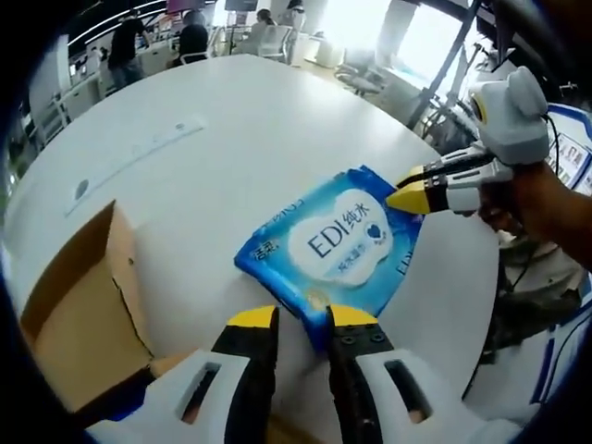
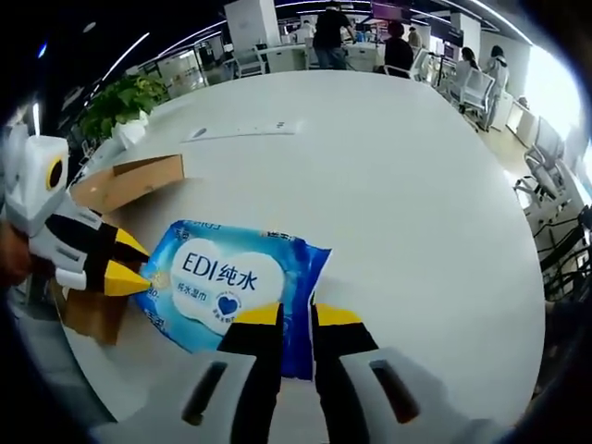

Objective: Operate the shoe box by opening the lid, removing the specified soft item, and placing it in the target area until the item is outside and the box remains undamaged.

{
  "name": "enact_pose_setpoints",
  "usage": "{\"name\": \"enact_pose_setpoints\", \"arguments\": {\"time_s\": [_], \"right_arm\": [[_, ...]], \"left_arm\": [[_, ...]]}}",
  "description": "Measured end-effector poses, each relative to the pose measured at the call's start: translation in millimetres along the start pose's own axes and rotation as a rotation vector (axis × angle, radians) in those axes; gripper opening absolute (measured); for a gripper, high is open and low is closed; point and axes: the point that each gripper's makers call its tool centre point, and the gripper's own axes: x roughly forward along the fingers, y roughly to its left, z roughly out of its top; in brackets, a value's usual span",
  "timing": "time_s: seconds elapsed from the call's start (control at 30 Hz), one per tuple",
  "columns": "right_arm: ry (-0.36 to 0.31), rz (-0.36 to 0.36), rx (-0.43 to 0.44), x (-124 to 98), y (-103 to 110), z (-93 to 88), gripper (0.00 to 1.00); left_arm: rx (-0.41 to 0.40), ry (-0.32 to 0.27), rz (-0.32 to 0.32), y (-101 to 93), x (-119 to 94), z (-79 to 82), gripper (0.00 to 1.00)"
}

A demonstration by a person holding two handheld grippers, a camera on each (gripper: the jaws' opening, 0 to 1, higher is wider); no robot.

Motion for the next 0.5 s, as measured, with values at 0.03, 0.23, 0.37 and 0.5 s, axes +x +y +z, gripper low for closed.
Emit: {"name": "enact_pose_setpoints", "arguments": {"time_s": [0.03, 0.23, 0.37, 0.5], "right_arm": [[-0.005, -0.001, 0.004, -1.5, -0.3, 0.7, 0.11], [-0.038, -0.01, 0.016, -14.2, 4.0, 5.6, 0.15], [-0.049, -0.005, 0.021, -22.7, 12.1, 8.0, 0.15], [-0.064, -0.007, 0.022, -33.1, 20.0, 13.2, 0.14]], "left_arm": [[-0.004, -0.009, -0.007, -1.9, -1.8, 2.1, 0.18], [0.005, -0.045, -0.019, -10.7, -17.0, 10.2, 0.21], [0.01, -0.057, -0.023, -13.8, -28.0, 10.1, 0.2], [0.01, -0.074, -0.017, -11.2, -47.6, 9.8, 0.18]]}}
